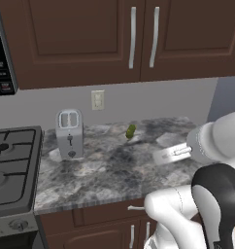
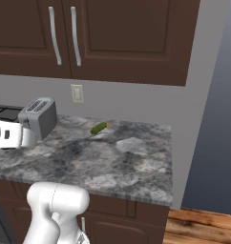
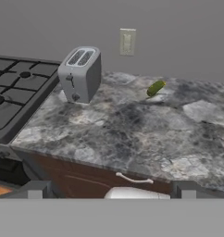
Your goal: Close all open cabinet doors.
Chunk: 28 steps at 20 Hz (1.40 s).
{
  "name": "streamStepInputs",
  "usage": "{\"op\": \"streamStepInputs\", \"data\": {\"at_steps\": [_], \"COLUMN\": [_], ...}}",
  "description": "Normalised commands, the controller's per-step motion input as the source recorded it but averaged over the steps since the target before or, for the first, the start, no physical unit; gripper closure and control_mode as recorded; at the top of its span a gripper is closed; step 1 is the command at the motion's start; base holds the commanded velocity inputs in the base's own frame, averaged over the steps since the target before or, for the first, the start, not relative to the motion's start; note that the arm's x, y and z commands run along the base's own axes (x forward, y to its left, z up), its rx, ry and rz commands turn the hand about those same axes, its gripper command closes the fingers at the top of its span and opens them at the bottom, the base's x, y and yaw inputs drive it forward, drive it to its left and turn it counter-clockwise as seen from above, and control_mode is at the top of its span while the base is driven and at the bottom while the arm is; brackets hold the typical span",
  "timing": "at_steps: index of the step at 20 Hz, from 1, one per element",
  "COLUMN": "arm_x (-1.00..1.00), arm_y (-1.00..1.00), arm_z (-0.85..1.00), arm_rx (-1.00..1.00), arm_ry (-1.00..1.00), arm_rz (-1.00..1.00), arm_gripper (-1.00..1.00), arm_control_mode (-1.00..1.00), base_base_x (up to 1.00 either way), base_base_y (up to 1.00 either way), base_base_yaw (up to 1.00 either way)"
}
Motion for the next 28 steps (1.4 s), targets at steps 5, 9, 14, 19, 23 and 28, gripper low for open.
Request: {"op": "streamStepInputs", "data": {"at_steps": [5,9,14,19,23,28], "arm_x": [0.22,0.09,0.0,0.0,0.0,0.0], "arm_y": [0.0,0.0,0.0,0.0,0.0,0.0], "arm_z": [-0.07,-0.02,0.0,0.0,0.0,0.0], "arm_rx": [0.0,0.0,0.0,0.0,0.0,0.0], "arm_ry": [0.0,0.0,0.0,0.0,0.0,0.0], "arm_rz": [0.0,0.0,0.0,0.0,0.0,0.0], "arm_gripper": [-1.0,-1.0,-1.0,-1.0,-1.0,-1.0], "arm_control_mode": [-1.0,-1.0,-1.0,-1.0,-1.0,1.0], "base_base_x": [0.0,0.0,0.0,0.0,0.0,-0.09], "base_base_y": [0.0,0.0,0.0,0.0,0.0,0.0], "base_base_yaw": [0.0,0.0,0.0,0.0,0.0,0.01]}}
